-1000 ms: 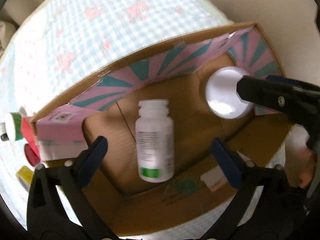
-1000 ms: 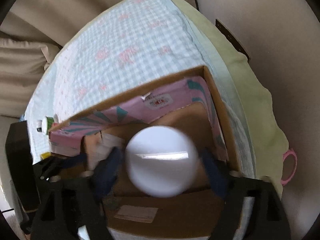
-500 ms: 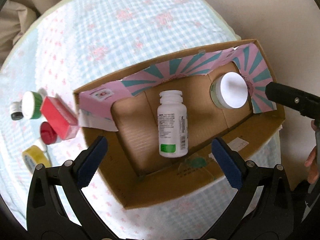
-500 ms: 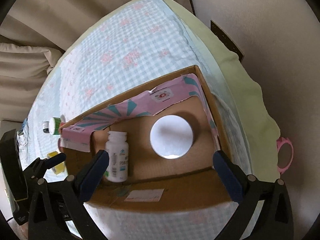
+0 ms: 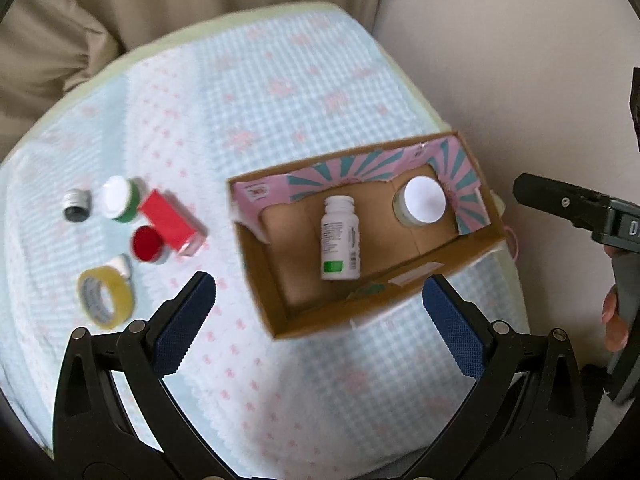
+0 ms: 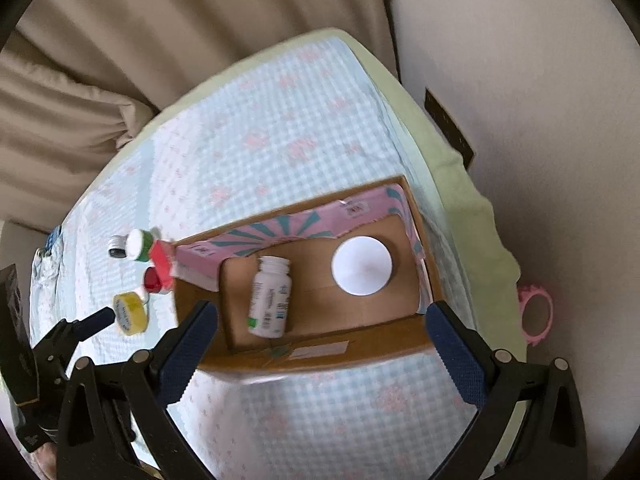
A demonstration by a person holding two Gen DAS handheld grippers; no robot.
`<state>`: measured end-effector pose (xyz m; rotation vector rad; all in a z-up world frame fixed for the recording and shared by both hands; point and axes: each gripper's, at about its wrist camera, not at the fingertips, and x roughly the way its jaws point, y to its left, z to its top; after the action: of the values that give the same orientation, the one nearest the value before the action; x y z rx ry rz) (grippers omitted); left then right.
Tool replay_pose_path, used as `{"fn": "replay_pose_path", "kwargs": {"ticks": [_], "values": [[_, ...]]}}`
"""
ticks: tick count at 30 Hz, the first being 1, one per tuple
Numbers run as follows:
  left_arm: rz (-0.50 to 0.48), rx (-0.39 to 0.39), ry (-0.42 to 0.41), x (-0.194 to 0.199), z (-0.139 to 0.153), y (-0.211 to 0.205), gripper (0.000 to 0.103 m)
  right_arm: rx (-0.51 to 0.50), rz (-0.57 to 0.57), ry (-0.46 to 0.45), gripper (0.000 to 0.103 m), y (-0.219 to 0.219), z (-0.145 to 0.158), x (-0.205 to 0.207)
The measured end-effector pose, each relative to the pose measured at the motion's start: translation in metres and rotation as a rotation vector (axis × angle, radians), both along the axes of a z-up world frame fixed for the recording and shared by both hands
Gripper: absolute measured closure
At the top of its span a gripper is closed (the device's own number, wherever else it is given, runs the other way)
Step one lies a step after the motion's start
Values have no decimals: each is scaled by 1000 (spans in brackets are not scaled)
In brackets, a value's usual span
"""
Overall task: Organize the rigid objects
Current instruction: 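Open both grippers and lift them away from the box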
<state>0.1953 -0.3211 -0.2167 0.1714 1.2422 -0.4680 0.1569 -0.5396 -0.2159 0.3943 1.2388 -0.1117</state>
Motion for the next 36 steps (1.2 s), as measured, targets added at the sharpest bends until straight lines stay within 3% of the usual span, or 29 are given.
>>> {"fn": "replay_pose_path", "kwargs": {"ticks": [8,16,20,28,36], "values": [[97,-13,-80,-38,53,88,0,-71,66,-74,0,61,49,-28],[169,-6,-144,-65,73,193,0,-145,106,-123,0,149,78,-55],[199,-11,-177,-71,86,254,0,-135,93,-144,0,196,91,-67],[222,-39,-187,-48,86,362,0,-151,105,-160,0,296,92,-69],[185,-24,-148,10,56,439,0,-151,69,-146,0,375,66,-55]]}}
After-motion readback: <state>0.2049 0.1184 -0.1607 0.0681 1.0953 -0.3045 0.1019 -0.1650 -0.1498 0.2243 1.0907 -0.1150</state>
